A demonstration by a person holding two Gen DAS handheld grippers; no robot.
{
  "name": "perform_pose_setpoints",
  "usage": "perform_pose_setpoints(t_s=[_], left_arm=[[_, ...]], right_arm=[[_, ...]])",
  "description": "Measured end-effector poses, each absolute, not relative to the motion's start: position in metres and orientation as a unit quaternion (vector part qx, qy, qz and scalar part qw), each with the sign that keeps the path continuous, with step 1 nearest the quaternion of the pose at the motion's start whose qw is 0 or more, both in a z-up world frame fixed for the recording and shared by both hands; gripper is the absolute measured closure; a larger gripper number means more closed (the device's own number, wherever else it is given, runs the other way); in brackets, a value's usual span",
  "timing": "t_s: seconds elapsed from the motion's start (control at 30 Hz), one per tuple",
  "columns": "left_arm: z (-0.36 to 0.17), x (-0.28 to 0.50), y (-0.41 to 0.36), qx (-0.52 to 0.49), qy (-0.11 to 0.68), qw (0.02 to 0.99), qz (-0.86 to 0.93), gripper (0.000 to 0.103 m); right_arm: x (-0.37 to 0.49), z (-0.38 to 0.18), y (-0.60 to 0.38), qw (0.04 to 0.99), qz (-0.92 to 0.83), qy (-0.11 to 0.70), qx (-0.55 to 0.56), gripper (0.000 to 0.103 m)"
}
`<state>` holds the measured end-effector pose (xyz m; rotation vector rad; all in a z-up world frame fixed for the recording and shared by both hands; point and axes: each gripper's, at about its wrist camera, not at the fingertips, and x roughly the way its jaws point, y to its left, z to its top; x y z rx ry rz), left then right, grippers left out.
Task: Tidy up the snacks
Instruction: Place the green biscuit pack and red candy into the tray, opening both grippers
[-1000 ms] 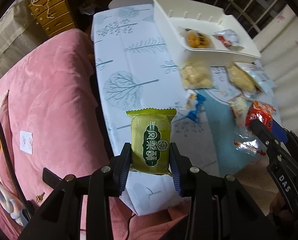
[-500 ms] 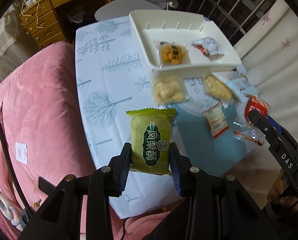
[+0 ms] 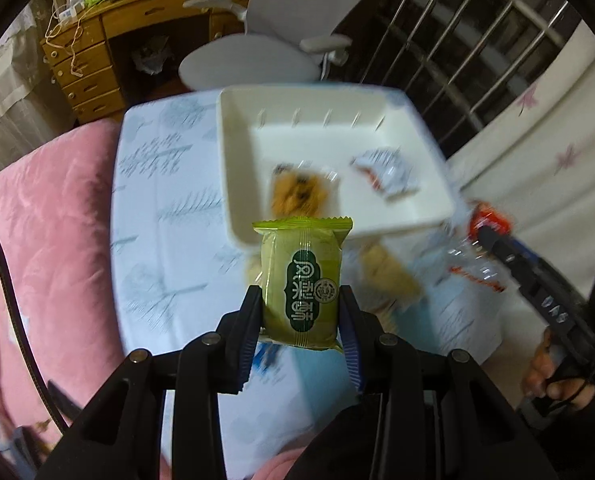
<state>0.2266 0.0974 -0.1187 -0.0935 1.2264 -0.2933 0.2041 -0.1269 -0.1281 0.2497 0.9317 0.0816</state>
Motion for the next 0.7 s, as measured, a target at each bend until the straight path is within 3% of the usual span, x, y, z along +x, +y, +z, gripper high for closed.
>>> perform_pose_setpoints(t_s=[0.43,0.5,0.53,0.57,0.7], left_arm=[[-0.124,0.275,0.041,-0.088,0.504,0.846,-0.148,0.067],[-0.124,0.282,0.034,-0.093,0.496,0.851,-0.142,0.055],[-0.123,0.283,0.032,-0.093,0.495,0.853,-0.136,0.036],[-0.122,0.284,0.031,-0.092,0.494,0.855,-0.127,0.03],[-0.124,0.286,0.024,-0.085,0.506,0.851,-0.112,0.029]], right_arm=[[0.258,-0.139,-0.161,0.894,0.123,0.422,0.093,0.063],[0.264,-0.143,-0.166,0.892,0.129,0.421,0.099,0.061],[0.266,-0.146,-0.168,0.892,0.128,0.422,0.102,0.061],[0.27,-0.149,-0.17,0.89,0.13,0.425,0.107,0.059],[0.276,-0.158,-0.18,0.881,0.133,0.435,0.132,0.058]])
